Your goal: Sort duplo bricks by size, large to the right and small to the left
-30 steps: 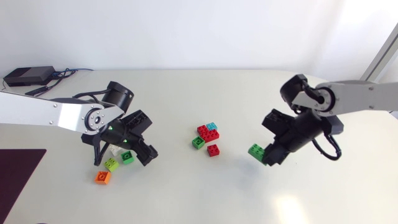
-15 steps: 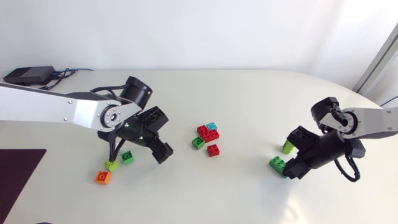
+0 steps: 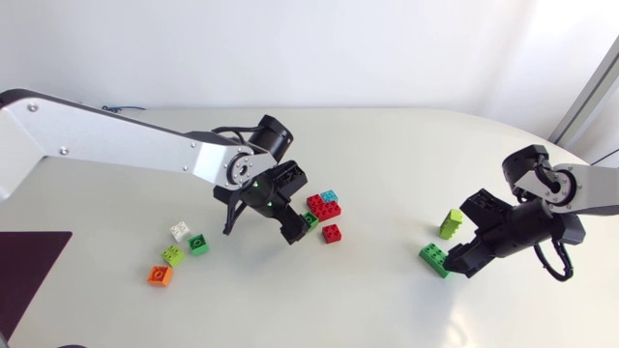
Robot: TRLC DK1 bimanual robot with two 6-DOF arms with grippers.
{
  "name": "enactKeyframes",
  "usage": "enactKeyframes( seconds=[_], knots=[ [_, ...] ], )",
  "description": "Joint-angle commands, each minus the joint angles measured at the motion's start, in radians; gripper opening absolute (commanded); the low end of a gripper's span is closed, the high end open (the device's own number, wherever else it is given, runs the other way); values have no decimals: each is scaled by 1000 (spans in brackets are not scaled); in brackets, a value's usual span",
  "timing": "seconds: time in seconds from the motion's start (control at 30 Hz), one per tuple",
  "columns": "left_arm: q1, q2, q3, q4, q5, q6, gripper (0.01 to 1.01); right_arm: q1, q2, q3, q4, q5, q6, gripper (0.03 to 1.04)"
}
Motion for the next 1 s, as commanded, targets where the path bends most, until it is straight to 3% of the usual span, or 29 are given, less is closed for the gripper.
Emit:
enactKeyframes(
  seconds=[0.0,0.3,0.6,0.8,0.9,0.97],
  knots=[
    [-19,42,62,-14,-5,-31,980,-10,-10,-6,6,-8,-16,970],
    [-66,140,176,-90,-5,-34,980,-21,-33,3,10,-8,7,987],
    [-58,200,292,-209,-5,-30,954,-29,-57,7,0,-8,12,987],
    [-51,225,349,-242,-5,-34,884,-32,-67,10,-8,-8,12,987],
    [-43,240,368,-273,-5,-36,762,-35,-70,9,-10,-8,12,987],
    [-34,251,377,-296,-5,-36,762,-37,-70,7,-11,-8,12,987]
  ],
)
